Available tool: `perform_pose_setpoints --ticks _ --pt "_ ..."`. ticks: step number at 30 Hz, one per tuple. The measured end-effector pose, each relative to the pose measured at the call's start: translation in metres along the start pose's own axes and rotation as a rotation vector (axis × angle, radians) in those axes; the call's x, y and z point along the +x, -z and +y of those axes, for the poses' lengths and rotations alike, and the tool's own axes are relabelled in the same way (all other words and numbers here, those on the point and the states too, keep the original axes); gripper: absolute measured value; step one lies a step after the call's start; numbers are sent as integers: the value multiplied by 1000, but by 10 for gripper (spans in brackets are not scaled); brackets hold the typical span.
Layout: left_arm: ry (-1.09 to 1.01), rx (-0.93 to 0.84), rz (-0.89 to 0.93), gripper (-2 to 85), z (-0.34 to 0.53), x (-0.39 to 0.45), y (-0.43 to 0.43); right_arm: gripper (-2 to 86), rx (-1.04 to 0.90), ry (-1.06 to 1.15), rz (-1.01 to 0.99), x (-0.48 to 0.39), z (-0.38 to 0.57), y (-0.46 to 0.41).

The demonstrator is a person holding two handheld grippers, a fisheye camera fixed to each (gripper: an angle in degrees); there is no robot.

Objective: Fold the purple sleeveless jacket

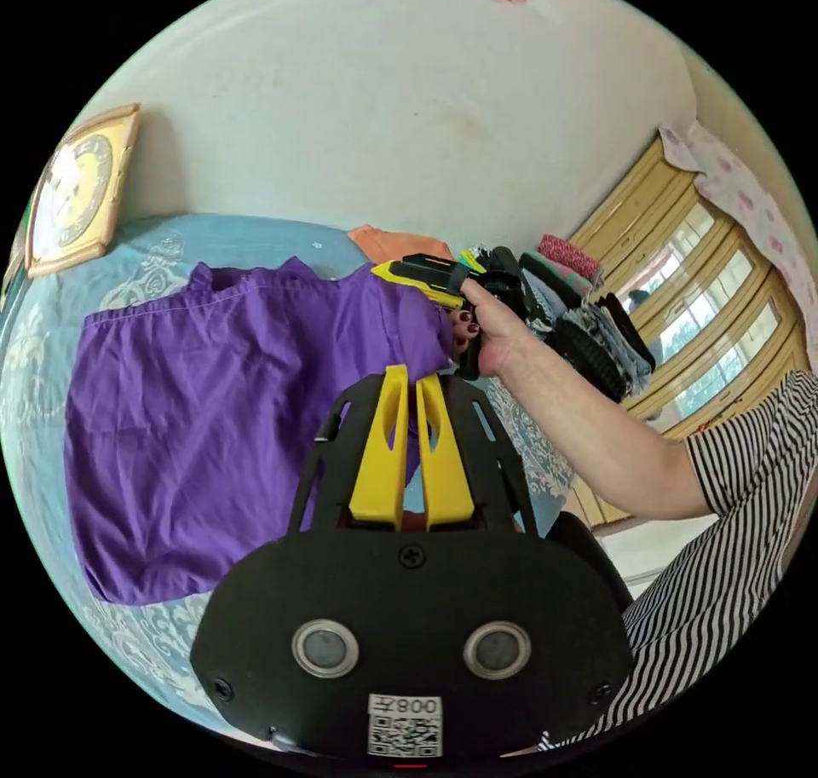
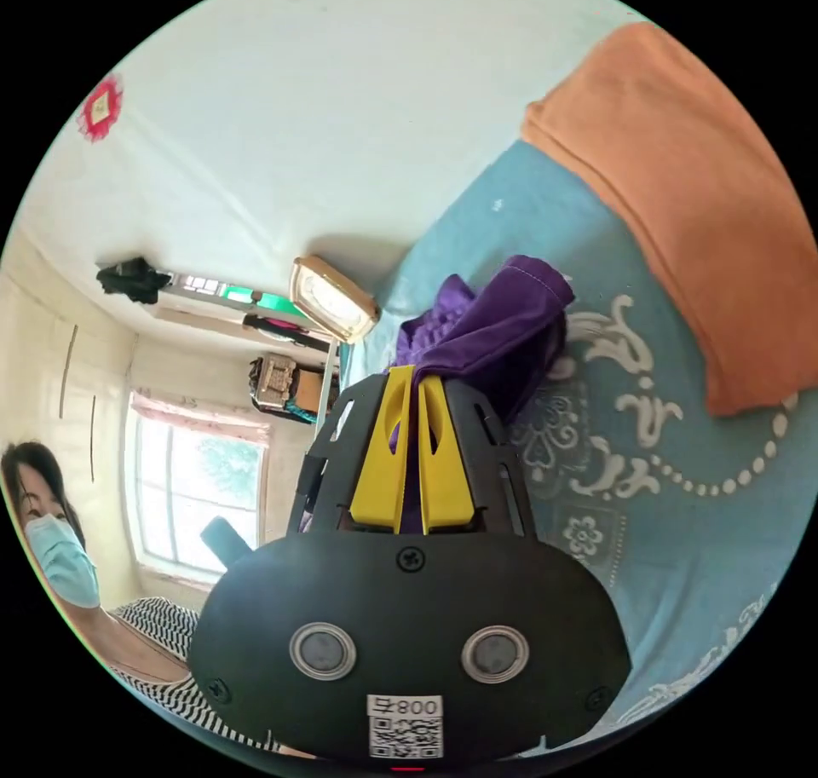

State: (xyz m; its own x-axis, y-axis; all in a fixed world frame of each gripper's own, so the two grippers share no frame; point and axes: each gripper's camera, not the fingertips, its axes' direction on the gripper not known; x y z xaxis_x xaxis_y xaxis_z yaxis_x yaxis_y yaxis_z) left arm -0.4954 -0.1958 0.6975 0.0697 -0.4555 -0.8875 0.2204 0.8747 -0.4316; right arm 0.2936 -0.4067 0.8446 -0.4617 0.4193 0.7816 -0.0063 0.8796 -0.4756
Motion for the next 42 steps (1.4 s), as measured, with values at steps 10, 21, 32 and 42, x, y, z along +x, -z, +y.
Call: perform_pose_setpoints --ticks 10,21,32,42 --pt "449 221 6 6 11 -136 204 5 -289 382 182 -132 66 -297" --pt "741 253 69 7 21 -223 320 7 -595 530 407 -120 176 -556" --pt "808 310 176 10 6 -246 396 18 -546 664 505 -108 234 -578" --pt "837 353 197 12 13 -243 457 5 -774 748 406 -58 360 -556"
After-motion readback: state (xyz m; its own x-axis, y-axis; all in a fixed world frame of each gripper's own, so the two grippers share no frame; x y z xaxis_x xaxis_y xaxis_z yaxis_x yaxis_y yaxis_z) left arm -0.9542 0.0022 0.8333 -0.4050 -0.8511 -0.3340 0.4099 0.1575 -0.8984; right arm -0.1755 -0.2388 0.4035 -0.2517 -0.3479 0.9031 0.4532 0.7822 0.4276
